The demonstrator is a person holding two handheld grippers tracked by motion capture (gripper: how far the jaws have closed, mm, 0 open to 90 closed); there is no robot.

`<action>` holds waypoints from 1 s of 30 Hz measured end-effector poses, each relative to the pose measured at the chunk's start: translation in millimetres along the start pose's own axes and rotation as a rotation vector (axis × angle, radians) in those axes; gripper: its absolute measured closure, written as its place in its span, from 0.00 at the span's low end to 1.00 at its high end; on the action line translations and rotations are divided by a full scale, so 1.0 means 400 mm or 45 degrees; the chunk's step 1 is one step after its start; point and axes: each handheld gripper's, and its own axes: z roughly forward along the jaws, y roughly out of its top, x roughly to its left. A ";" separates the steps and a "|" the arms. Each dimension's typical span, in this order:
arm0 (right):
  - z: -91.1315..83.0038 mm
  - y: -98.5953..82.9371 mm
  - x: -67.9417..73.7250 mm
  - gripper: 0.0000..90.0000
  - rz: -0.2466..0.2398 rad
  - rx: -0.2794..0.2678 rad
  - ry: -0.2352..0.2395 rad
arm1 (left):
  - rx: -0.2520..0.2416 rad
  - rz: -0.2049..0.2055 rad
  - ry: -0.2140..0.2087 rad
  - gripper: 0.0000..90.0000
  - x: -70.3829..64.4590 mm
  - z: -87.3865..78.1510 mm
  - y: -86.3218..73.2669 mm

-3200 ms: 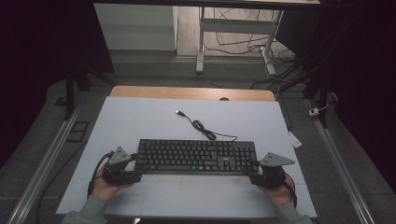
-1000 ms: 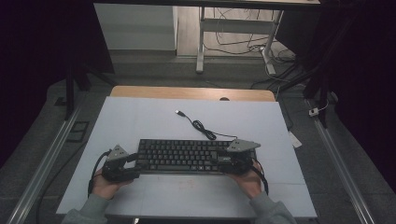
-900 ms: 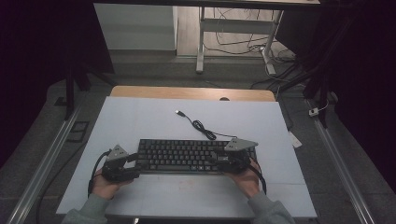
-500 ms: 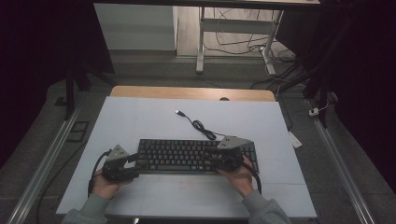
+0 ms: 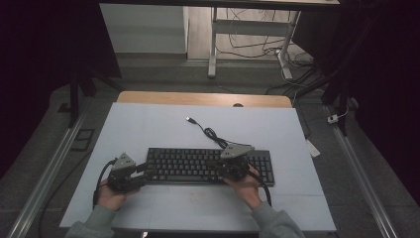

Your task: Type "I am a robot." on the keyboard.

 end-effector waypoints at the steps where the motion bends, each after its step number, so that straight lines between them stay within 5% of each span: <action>1: 0.004 0.002 0.001 1.00 0.001 0.003 -0.002 | 0.005 0.003 0.001 0.74 0.000 0.003 0.000; 9: 0.039 0.014 -0.004 1.00 0.006 0.015 0.001 | 0.046 0.015 0.015 0.99 0.006 0.019 0.001; 18: 0.070 0.026 -0.010 1.00 -0.003 0.042 -0.007 | 0.115 0.042 0.061 0.99 0.007 0.052 0.000; 30: 0.107 0.036 -0.012 0.99 -0.012 0.060 -0.012 | 0.132 0.048 0.097 0.99 0.017 0.063 -0.005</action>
